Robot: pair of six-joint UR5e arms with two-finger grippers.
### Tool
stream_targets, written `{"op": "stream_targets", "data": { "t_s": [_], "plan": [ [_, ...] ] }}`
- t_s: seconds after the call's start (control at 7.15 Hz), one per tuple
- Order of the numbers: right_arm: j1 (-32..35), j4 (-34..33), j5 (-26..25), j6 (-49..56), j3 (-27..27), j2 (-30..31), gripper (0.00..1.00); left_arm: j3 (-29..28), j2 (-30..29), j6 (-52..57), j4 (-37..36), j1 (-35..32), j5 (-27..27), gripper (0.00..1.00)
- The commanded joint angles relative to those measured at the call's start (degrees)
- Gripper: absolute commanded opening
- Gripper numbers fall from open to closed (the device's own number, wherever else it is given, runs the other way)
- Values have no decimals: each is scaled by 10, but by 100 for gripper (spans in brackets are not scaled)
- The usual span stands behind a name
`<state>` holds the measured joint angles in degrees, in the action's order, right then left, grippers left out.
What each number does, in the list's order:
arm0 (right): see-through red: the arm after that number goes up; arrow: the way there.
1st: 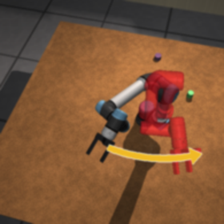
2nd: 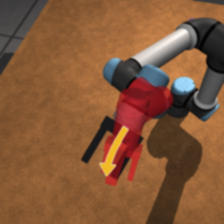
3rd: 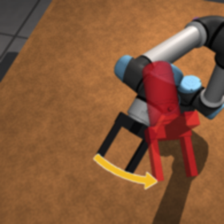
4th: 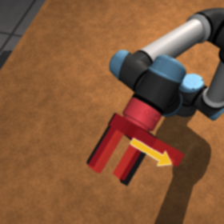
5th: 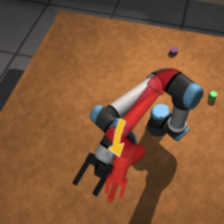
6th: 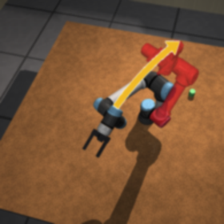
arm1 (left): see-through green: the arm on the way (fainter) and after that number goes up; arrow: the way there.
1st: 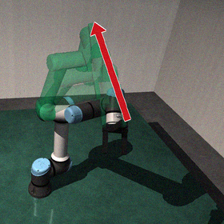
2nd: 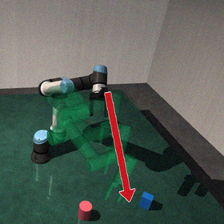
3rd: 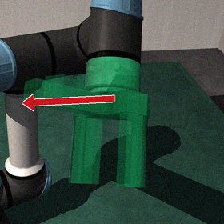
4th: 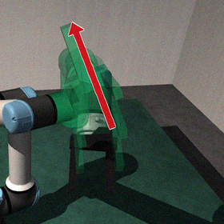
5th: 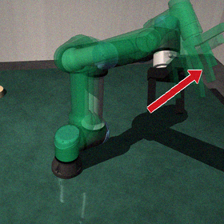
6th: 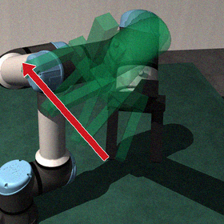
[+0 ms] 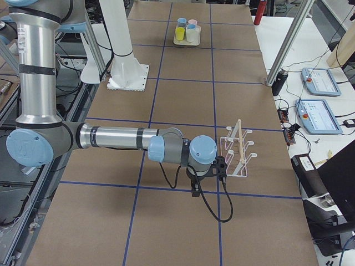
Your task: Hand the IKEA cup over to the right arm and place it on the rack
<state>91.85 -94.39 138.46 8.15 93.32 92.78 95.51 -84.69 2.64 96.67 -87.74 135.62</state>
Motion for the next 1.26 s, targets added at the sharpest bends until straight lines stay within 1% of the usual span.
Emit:
{"op": "stream_targets", "data": {
  "t_s": [0.0, 0.28, 0.56, 0.7, 0.84, 0.98, 1.12],
  "plan": [
    [0, 0, 0, 7, 3, 1, 100, 2, 0, 0, 1, -1, 2, 100],
    [0, 0, 0, 0, 3, 0, 100, 5, -2, -1, 2, -1, 1, 100],
    [0, -1, 3, -1, 5, -8, 100, 22, -21, -7, 2, -2, -6, 100],
    [-1, 0, 5, -1, 13, -10, 100, 39, -30, -7, 3, -2, 1, 100],
    [-4, 0, 5, -1, 34, -10, 100, 70, -32, -7, 5, 0, 1, 100],
    [-5, -1, 8, -2, 51, -11, 100, 64, -69, -9, 24, 19, -4, 100],
    [-6, 0, 9, -4, 66, -14, 100, 72, -57, -3, 30, 32, 1, 100]
  ]
}}
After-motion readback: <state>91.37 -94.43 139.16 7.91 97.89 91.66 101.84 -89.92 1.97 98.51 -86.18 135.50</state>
